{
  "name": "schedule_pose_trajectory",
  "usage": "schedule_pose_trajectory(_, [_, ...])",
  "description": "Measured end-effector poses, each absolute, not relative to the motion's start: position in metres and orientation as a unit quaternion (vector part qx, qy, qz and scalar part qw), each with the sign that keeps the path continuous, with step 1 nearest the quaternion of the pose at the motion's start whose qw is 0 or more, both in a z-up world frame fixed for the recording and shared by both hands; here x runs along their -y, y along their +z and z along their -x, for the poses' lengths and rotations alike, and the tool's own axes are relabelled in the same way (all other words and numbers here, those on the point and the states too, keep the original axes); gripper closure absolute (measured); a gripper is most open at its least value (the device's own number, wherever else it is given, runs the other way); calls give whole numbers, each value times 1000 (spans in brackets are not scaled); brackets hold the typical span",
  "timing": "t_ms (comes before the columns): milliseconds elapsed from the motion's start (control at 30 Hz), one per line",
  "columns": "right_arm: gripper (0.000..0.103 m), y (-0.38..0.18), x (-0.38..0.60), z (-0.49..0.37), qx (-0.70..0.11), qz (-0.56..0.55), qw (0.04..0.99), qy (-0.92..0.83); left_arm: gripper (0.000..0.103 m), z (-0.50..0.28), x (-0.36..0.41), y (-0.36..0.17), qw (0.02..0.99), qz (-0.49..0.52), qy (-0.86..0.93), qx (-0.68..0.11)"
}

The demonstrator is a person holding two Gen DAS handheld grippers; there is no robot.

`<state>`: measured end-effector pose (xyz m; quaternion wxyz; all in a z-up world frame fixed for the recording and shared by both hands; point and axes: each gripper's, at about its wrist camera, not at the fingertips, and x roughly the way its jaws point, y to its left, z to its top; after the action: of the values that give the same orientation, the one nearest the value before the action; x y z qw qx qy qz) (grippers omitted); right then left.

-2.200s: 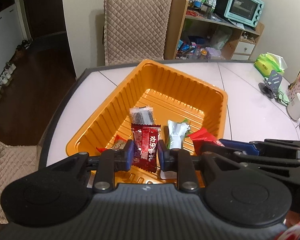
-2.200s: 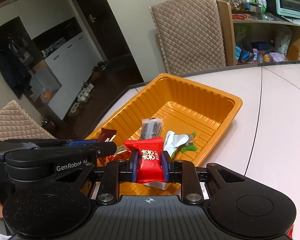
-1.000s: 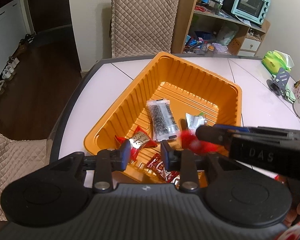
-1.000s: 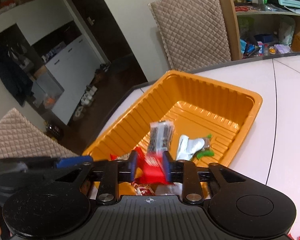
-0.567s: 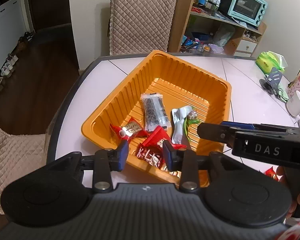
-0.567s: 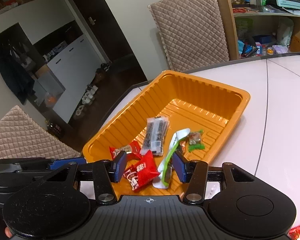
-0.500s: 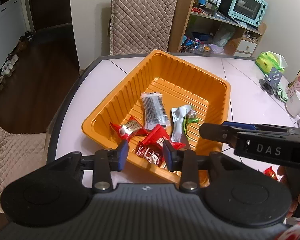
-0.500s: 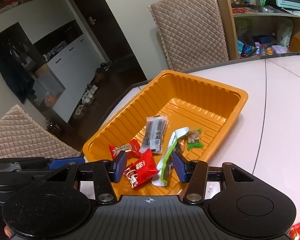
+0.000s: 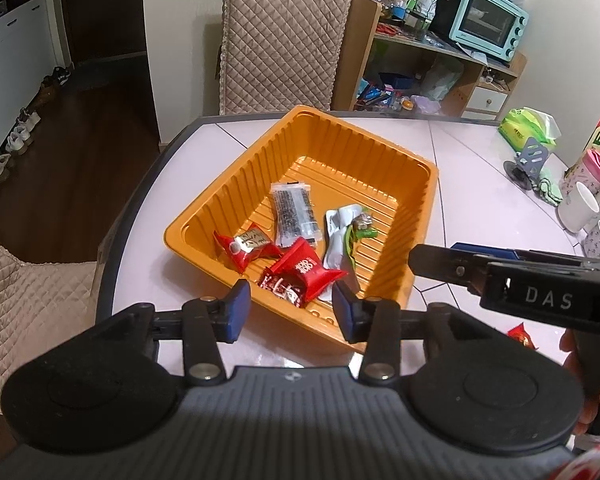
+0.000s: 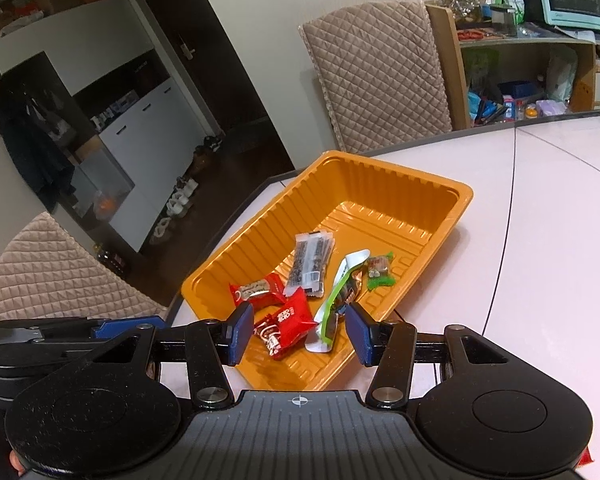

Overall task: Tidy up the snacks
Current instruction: 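Move both open tools back toward the remaining candy pile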

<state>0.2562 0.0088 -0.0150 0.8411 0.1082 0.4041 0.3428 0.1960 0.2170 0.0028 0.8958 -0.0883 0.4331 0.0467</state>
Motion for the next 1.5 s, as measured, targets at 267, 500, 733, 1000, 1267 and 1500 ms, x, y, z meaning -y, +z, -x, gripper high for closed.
schedule_pose_trajectory(267, [52, -4, 8, -235, -395, -114, 845, 343, 51, -174, -203, 17, 901, 89, 51, -422])
schedule_pose_trajectory(500, [45, 3, 28, -216, -392, -121, 849, 335, 44, -152, -187, 27, 904, 87, 53, -415])
schedule_pose_trajectory(733, [39, 9, 56, -191, -388, -130, 851, 328, 37, -131, -166, 33, 906, 80, 48, -413])
schedule_pose_trajectory(1000, [38, 5, 98, -159, -392, -121, 854, 320, 35, -111, -133, 30, 903, 76, 34, -421])
schedule_pose_trajectory(1267, [38, -12, 144, -129, -410, -111, 859, 287, 35, -92, -104, 17, 895, 75, 22, -439])
schedule_pose_trajectory(1500, [38, -30, 178, -113, -429, -113, 860, 253, 35, -82, -82, 4, 887, 73, 3, -455])
